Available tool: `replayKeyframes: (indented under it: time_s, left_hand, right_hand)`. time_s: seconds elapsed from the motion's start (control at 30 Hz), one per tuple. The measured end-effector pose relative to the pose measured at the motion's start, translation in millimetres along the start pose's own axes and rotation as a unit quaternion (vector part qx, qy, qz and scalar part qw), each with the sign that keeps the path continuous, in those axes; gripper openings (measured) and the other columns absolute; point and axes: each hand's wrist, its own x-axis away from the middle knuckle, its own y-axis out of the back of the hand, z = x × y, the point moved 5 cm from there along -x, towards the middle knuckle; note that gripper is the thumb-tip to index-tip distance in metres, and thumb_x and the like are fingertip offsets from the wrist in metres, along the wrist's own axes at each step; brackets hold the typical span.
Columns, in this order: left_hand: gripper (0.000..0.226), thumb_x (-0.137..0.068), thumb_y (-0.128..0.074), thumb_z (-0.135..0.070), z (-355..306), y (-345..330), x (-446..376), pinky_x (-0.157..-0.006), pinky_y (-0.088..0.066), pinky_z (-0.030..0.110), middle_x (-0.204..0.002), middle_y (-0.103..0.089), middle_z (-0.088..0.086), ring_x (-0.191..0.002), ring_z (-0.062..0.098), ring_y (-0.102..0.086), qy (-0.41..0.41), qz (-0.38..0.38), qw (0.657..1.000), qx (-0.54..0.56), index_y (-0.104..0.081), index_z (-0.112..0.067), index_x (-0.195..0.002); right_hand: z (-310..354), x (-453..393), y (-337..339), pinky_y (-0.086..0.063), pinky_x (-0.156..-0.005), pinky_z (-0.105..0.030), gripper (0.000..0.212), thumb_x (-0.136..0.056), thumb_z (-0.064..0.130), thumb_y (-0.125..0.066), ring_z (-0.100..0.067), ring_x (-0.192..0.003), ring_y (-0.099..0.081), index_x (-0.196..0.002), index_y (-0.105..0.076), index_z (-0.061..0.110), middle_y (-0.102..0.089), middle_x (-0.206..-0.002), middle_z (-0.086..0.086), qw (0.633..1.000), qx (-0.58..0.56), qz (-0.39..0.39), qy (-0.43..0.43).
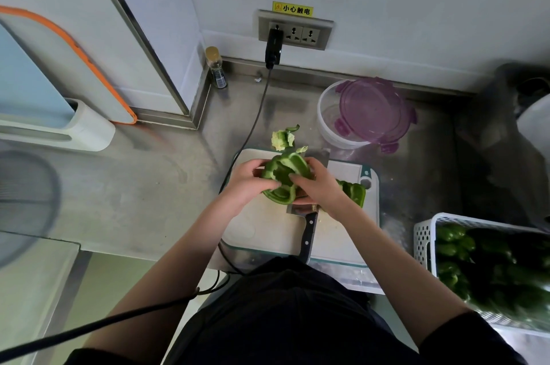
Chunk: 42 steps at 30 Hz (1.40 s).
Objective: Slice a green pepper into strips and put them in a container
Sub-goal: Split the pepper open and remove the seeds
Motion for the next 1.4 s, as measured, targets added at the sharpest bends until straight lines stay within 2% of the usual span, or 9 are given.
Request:
replayKeyframes:
  time_s: [0.1, 0.2, 0.27, 0.37, 0.53, 0.73, 0.83, 0.97, 1.4]
  left_hand:
    - [0.054, -0.073, -0.066, 0.014, 1.5, -8.4, 0.3, -0.075, -0.055, 0.031, -0.101, -0.062, 0.003, -0.091, 0.017, -0.062, 0.010, 0.000, 1.000, 0.004, -0.053, -0.014, -0.117]
    - [0.050, -0.081, -0.047, 0.018, 1.3, -12.4, 2.8, -0.072, -0.058, 0.041, -0.110, -0.058, 0.010, -0.097, 0.026, -0.063, 0.051, 0.036, 0.993, 0.098, -0.049, -0.017, -0.117]
    - [0.054, -0.082, -0.036, 0.020, 1.1, -11.5, 3.6, -0.075, -0.058, 0.046, -0.114, -0.055, 0.018, -0.098, 0.035, -0.062, 0.073, 0.055, 0.980, 0.177, -0.047, -0.015, -0.121]
    - [0.060, -0.080, -0.027, 0.024, 3.3, -10.2, 4.1, -0.079, -0.056, 0.048, -0.114, -0.052, 0.020, -0.097, 0.037, -0.061, 0.079, 0.069, 0.962, 0.252, -0.047, -0.018, -0.118]
    - [0.066, -0.078, -0.026, 0.026, 6.7, -13.4, 6.9, -0.078, -0.057, 0.043, -0.105, -0.056, 0.017, -0.091, 0.030, -0.061, 0.065, 0.106, 0.957, 0.262, -0.051, -0.024, -0.113]
    - [0.065, -0.080, -0.029, 0.025, 9.2, -10.4, 8.7, -0.065, -0.058, 0.031, -0.095, -0.056, 0.013, -0.077, 0.019, -0.058, 0.065, 0.102, 0.975, 0.188, -0.046, -0.019, -0.124]
    - [0.064, -0.079, -0.030, 0.025, 13.0, -8.0, 5.6, -0.064, -0.059, 0.033, -0.101, -0.054, 0.016, -0.080, 0.021, -0.056, 0.078, 0.085, 0.980, 0.164, -0.046, -0.018, -0.124]
    - [0.065, -0.077, -0.027, 0.025, 14.9, -4.3, 1.1, -0.065, -0.060, 0.038, -0.102, -0.053, 0.017, -0.083, 0.029, -0.061, 0.116, 0.085, 0.983, 0.114, -0.043, -0.012, -0.128]
    - [0.051, -0.083, -0.036, 0.016, 19.9, 6.8, 1.0, -0.081, -0.056, 0.044, -0.121, -0.055, 0.028, -0.099, 0.043, -0.064, 0.200, 0.177, 0.964, 0.014, -0.048, -0.008, -0.127]
  right_hand:
    - [6.6, 0.4, -0.8, -0.059, -0.077, -0.039, 0.034, -0.091, 0.021, -0.059, -0.020, -0.096, -0.065, -0.123, -0.048, 0.018, -0.064, -0.111, -0.003, 0.995, 0.053, -0.063, 0.053]
    - [9.1, 5.3, -2.9, -0.054, -0.055, -0.016, 0.034, -0.092, 0.022, -0.059, -0.014, -0.087, -0.063, -0.122, -0.043, 0.018, -0.061, -0.109, -0.001, 0.993, 0.033, -0.083, 0.081]
    - [7.4, 14.1, 0.1, -0.048, -0.059, -0.010, 0.034, -0.091, 0.021, -0.061, -0.013, -0.086, -0.062, -0.119, -0.042, 0.017, -0.060, -0.107, 0.001, 0.983, 0.053, -0.132, 0.118]
    - [11.7, 34.9, 4.1, -0.049, -0.072, -0.032, 0.013, -0.088, 0.011, -0.057, -0.021, -0.086, -0.055, -0.100, -0.054, 0.011, -0.061, -0.097, -0.003, 0.914, 0.173, -0.232, 0.285]
    - [12.8, 38.1, -25.3, -0.054, -0.073, -0.042, 0.027, -0.079, -0.002, -0.057, -0.034, -0.088, -0.060, -0.102, -0.069, 0.007, -0.070, -0.092, -0.009, 0.862, 0.314, -0.102, 0.384]
    - [12.2, 42.6, -38.8, -0.055, -0.060, -0.034, 0.058, -0.048, -0.003, -0.083, -0.025, -0.080, -0.067, -0.103, -0.071, 0.014, -0.071, -0.098, -0.001, 0.779, 0.476, -0.097, 0.397]
    - [8.4, 39.1, -42.6, -0.056, -0.064, -0.033, 0.051, -0.055, -0.001, -0.082, -0.025, -0.083, -0.065, -0.102, -0.070, 0.013, -0.069, -0.102, -0.002, 0.764, 0.507, -0.069, 0.394]
    - [3.5, 30.9, -47.4, -0.045, -0.089, -0.040, 0.050, -0.085, -0.004, -0.054, -0.027, -0.116, -0.047, -0.132, -0.050, 0.014, -0.052, -0.130, -0.005, 0.767, 0.535, 0.046, 0.351]
    - [16.7, 11.4, -56.1, -0.047, -0.074, -0.034, 0.033, -0.097, 0.024, -0.047, -0.024, -0.111, -0.051, -0.129, -0.047, 0.018, -0.045, -0.125, -0.005, 0.719, 0.608, 0.120, 0.316]
